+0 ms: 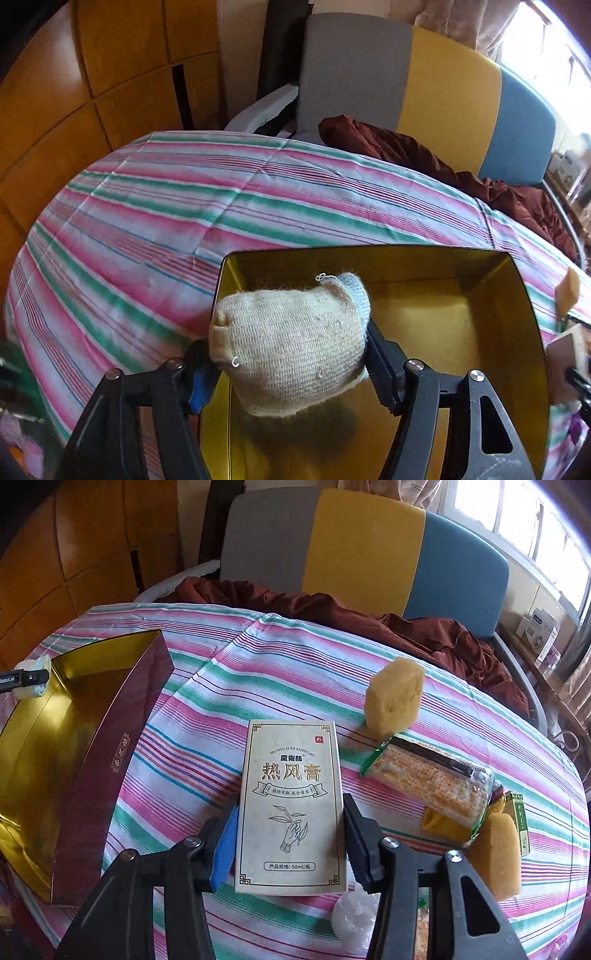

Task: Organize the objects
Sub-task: 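Lower the glove into the gold box and open the left tool, then carry the white medicine box into the gold box and release it with the right tool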

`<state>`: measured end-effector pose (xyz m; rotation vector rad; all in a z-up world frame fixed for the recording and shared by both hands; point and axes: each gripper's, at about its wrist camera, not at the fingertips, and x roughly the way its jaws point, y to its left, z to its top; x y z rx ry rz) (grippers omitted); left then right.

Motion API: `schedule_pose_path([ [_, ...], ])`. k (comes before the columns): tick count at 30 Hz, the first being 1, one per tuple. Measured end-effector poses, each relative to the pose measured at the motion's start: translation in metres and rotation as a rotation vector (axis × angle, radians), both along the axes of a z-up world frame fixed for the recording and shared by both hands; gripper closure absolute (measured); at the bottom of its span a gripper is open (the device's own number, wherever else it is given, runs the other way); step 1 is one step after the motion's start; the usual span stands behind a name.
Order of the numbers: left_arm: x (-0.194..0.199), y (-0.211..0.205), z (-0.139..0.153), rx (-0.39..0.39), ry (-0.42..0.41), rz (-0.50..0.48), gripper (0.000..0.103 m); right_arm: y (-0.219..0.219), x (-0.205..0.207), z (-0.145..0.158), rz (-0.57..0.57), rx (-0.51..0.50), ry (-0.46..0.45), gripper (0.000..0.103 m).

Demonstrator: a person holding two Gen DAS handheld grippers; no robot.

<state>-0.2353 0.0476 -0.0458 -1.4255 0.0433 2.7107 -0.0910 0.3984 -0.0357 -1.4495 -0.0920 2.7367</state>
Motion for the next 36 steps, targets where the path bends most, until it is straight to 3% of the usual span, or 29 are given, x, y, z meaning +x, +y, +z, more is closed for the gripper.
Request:
schedule_pose_path([
  [3,-0.011,0.005,-0.004,-0.041,-0.004,0.016,0.033,-0.002,0.001,-0.001,0.007,0.005,0.001,0.052],
  [8,-0.013,0.004,0.002,-0.052,0.024,0.014,0.019,-0.002,0.001,-0.001,0.014,0.004,-0.003,0.052],
  [12,-0.007,0.000,0.016,-0.065,0.065,0.034,0.019,-0.004,0.002,0.000,0.017,0.011,0.001,0.052],
  [19,0.064,-0.021,0.041,-0.025,0.121,0.050,0.022,0.003,0.006,0.013,-0.013,0.010,0.071,0.052],
  [25,0.130,-0.042,0.036,0.021,0.117,0.046,0.022,0.003,0.016,0.040,-0.052,-0.063,0.122,0.052],
  [32,0.163,-0.064,0.028,0.094,0.100,0.081,0.025,-0.069,0.016,0.078,0.074,-0.128,0.125,0.052],
  [36,0.176,-0.074,0.027,0.104,0.108,0.091,0.026,-0.133,0.004,0.074,0.182,-0.156,0.059,0.052],
])
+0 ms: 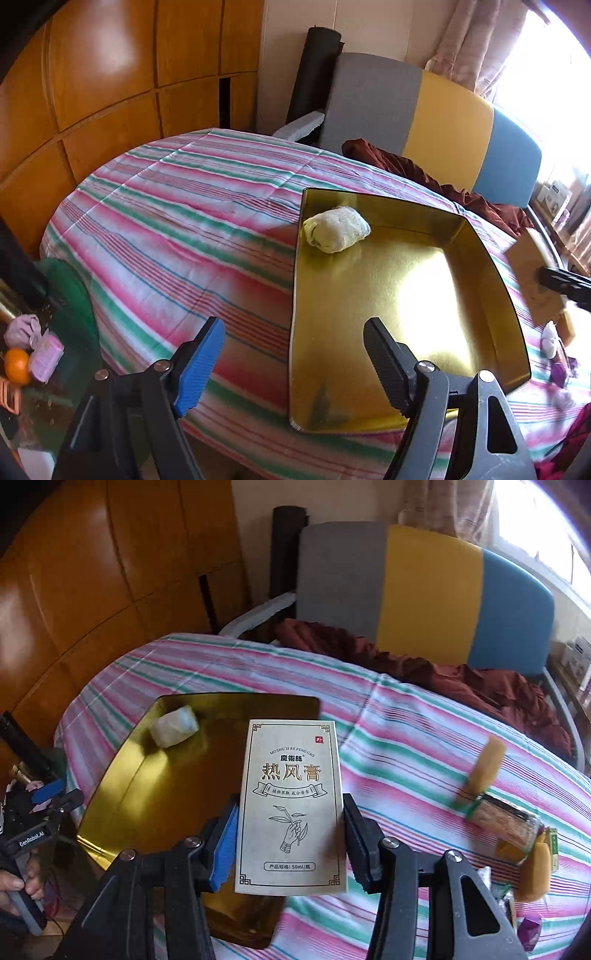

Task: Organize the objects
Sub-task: 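Carry the white medicine box into the gold box and release it with the right tool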

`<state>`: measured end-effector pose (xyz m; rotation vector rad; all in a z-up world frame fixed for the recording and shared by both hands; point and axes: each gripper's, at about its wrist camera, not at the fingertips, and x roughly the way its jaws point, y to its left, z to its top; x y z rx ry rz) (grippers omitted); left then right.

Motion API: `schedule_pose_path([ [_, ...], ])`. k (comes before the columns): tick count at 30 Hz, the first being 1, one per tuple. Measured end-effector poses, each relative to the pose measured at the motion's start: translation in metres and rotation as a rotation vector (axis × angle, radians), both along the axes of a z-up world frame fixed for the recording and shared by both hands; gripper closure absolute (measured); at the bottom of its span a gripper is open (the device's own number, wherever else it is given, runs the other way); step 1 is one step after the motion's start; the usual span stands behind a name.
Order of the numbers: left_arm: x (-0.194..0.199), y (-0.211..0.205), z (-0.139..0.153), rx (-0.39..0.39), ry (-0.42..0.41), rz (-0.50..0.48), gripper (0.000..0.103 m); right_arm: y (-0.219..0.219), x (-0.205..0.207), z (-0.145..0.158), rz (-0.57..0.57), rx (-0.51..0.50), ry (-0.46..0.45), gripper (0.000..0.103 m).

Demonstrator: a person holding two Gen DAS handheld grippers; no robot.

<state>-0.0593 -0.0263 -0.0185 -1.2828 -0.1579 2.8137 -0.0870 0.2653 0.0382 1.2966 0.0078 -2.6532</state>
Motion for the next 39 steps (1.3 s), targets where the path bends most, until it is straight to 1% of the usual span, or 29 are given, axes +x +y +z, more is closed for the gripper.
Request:
schedule_pose_path([
  [2,0.006,-0.006,0.000,0.011,-0.004,0.002,0.026,-0.029,-0.009,-0.009,0.040,-0.003,-0.044,0.052],
  [5,0.014,-0.015,0.003,0.005,-0.001,0.005,0.026,-0.067,-0.022,-0.025,0.074,-0.021,-0.111,0.052],
  [8,0.018,-0.022,0.003,0.004,-0.015,0.000,0.026,-0.094,-0.040,-0.043,0.071,-0.074,-0.190,0.052],
  [10,0.021,-0.028,0.005,-0.001,-0.010,0.001,0.026,-0.111,-0.050,-0.056,0.058,-0.083,-0.226,0.052],
  [12,0.023,-0.034,0.005,-0.002,-0.007,0.013,0.026,-0.127,-0.059,-0.065,0.049,-0.067,-0.245,0.052],
  [15,0.025,-0.043,0.001,0.019,-0.013,0.031,0.026,-0.146,-0.071,-0.077,0.031,-0.043,-0.264,0.052],
  [19,0.025,-0.051,-0.004,0.037,-0.016,0.059,0.026,-0.162,-0.084,-0.081,0.004,-0.058,-0.274,0.052],
  [22,0.024,-0.054,-0.006,0.049,-0.021,0.069,0.026,-0.171,-0.096,-0.082,0.003,-0.128,-0.307,0.050],
  [23,0.024,-0.054,-0.007,0.050,-0.020,0.068,0.026,-0.174,-0.098,-0.084,0.009,-0.178,-0.327,0.050],
  [24,0.024,-0.054,-0.007,0.050,-0.019,0.067,0.026,-0.175,-0.100,-0.085,0.019,-0.241,-0.346,0.048],
  [25,0.025,-0.055,-0.007,0.051,-0.018,0.067,0.026,-0.176,-0.100,-0.086,0.030,-0.292,-0.360,0.042],
  [27,0.025,-0.056,-0.007,0.053,-0.014,0.065,0.026,-0.176,-0.097,-0.084,0.047,-0.315,-0.349,0.035],
  [30,0.026,-0.053,-0.007,0.038,-0.002,0.065,0.026,-0.170,-0.088,-0.077,0.073,-0.339,-0.326,0.035],
  [32,0.028,-0.049,-0.007,0.034,0.001,0.064,0.026,-0.162,-0.081,-0.072,0.076,-0.336,-0.304,0.035],
  [36,0.030,-0.043,-0.005,0.018,0.011,0.050,0.026,-0.147,-0.062,-0.060,0.082,-0.278,-0.245,0.035],
  [39,0.033,-0.034,-0.003,0.008,0.023,0.036,0.025,-0.136,-0.044,-0.047,0.087,-0.211,-0.191,0.035],
])
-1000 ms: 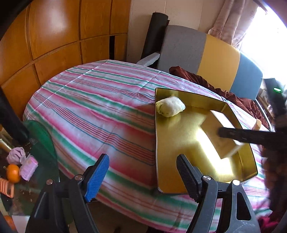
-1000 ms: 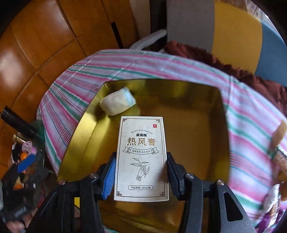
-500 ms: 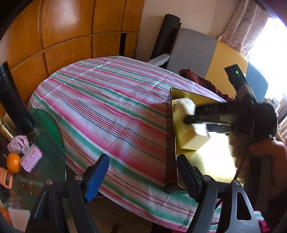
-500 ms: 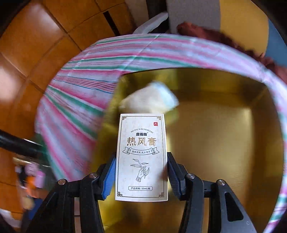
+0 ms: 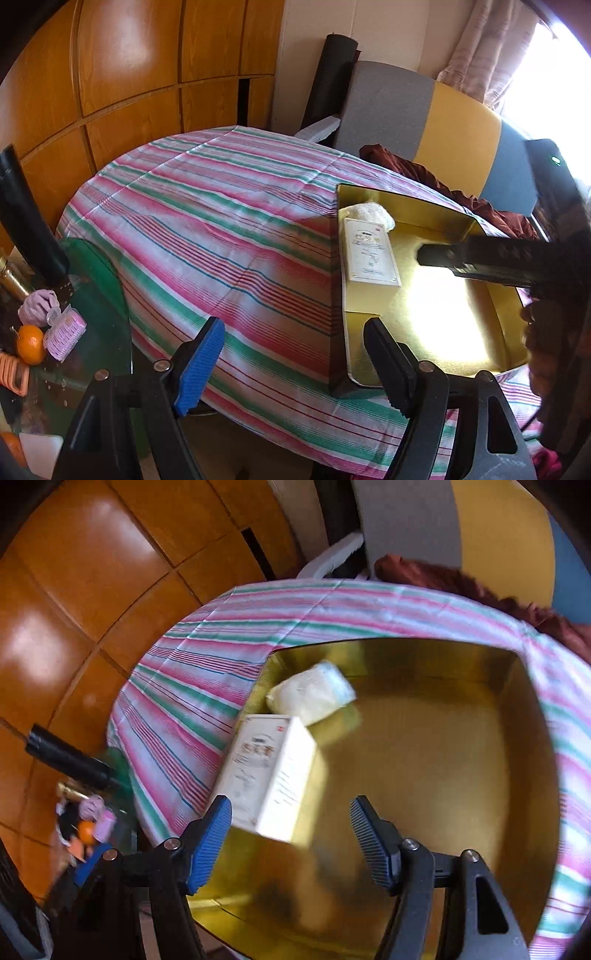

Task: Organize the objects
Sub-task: 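Carry the white medicine box into the gold box and release it with the right tool, then move both tools back toward the remaining items on the table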

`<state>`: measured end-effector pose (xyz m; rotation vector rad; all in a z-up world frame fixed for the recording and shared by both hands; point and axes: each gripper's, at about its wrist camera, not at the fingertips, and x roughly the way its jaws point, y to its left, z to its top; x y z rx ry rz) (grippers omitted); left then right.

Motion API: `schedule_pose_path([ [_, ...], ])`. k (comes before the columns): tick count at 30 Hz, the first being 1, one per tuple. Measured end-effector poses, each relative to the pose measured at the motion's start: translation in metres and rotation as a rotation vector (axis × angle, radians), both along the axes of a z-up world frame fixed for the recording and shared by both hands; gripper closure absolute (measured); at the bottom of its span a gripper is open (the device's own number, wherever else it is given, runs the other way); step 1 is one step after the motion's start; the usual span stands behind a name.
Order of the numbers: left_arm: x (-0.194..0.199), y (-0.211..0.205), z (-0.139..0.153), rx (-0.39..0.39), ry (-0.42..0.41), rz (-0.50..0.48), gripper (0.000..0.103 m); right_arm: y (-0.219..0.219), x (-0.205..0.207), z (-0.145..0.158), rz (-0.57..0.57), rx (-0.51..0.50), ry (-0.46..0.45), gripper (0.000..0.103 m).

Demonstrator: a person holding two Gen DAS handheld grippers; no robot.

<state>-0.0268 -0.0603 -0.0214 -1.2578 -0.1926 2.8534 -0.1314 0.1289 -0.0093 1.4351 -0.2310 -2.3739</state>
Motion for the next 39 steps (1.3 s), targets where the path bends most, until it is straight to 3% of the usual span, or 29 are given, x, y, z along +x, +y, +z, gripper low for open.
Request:
schedule_pose_path([
  [8,0.009,0.033,0.012,-0.045,0.046,-0.058,0.024,0.052,0.044,0.018,-0.029,0.131,0.126,0.030],
  [19,0.010,0.079,0.022,-0.083,0.067,-0.154,0.024,0.157,0.089,0.029,-0.174,0.216,0.169,0.030],
  [33,0.010,0.155,0.026,-0.106,0.069,-0.332,0.024,0.343,0.141,0.037,-0.616,0.232,0.158,0.024],
  [39,0.010,0.189,0.027,-0.109,0.061,-0.402,0.024,0.408,0.171,0.024,-0.848,0.074,0.171,0.021],
])
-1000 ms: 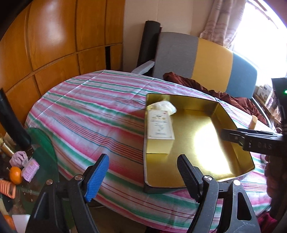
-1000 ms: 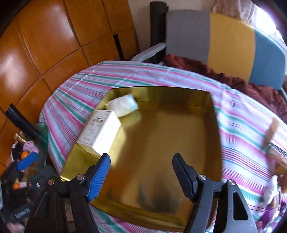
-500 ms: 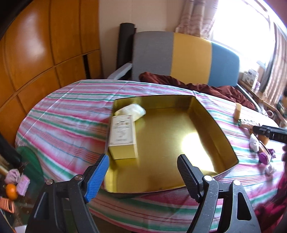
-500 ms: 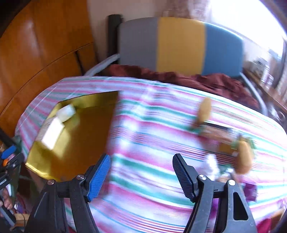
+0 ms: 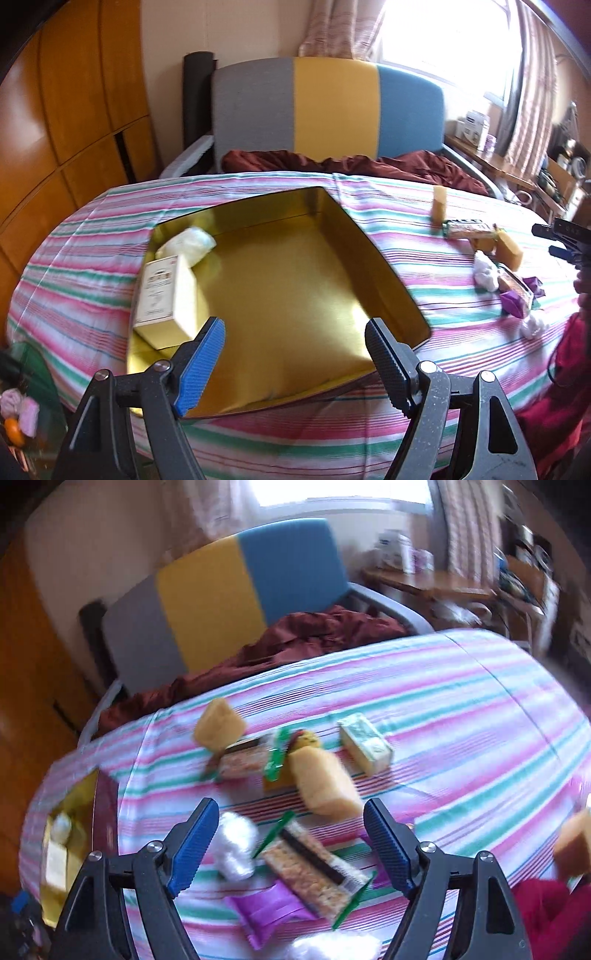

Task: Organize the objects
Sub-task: 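Move both tools back toward the remaining items on the table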

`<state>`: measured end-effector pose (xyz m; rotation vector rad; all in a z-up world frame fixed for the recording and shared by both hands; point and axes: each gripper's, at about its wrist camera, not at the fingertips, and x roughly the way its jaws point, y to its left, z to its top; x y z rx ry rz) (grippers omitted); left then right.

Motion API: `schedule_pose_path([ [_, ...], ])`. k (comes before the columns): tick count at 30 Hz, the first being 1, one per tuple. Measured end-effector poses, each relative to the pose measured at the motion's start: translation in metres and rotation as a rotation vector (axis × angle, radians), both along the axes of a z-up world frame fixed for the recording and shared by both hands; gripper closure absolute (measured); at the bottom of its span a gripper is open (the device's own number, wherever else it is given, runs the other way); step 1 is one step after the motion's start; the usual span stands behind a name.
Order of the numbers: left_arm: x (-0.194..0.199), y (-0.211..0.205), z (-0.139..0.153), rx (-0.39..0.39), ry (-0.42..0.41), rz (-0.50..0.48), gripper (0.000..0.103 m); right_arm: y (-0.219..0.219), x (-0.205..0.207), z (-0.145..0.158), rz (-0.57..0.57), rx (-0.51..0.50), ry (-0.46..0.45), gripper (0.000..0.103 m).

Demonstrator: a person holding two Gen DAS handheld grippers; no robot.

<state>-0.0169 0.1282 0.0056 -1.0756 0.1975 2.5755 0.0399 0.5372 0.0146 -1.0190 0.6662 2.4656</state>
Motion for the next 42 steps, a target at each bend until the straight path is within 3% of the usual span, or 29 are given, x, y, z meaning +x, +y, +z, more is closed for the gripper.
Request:
schedule_pose_path([
  [4,0.002,0.027,0.001,0.006,-0.002,-0.072,0.024,0.032,0.014,-0.015,-0.107,-0.165,0.029,0.021],
  [7,0.006,0.050,0.001,0.004,0.000,-0.132,0.024,0.039,0.023,-0.012,-0.157,-0.174,0.059,0.020],
  [17,0.010,0.125,-0.012,0.023,-0.082,-0.308,0.024,0.043,0.024,-0.018,-0.128,-0.268,0.092,0.020],
  [21,0.007,0.153,-0.020,0.026,-0.124,-0.360,0.032,0.044,0.029,-0.019,-0.131,-0.289,0.111,0.020],
  [28,-0.010,0.204,-0.028,0.064,-0.176,-0.418,0.035,0.049,0.032,-0.021,-0.137,-0.328,0.128,0.020],
  [40,-0.045,0.279,-0.056,0.041,-0.236,-0.454,0.036,0.060,0.032,-0.030,-0.153,-0.417,0.138,0.020],
  [42,-0.049,0.287,-0.063,0.043,-0.257,-0.461,0.040,0.059,0.031,-0.031,-0.147,-0.421,0.136,0.020],
])
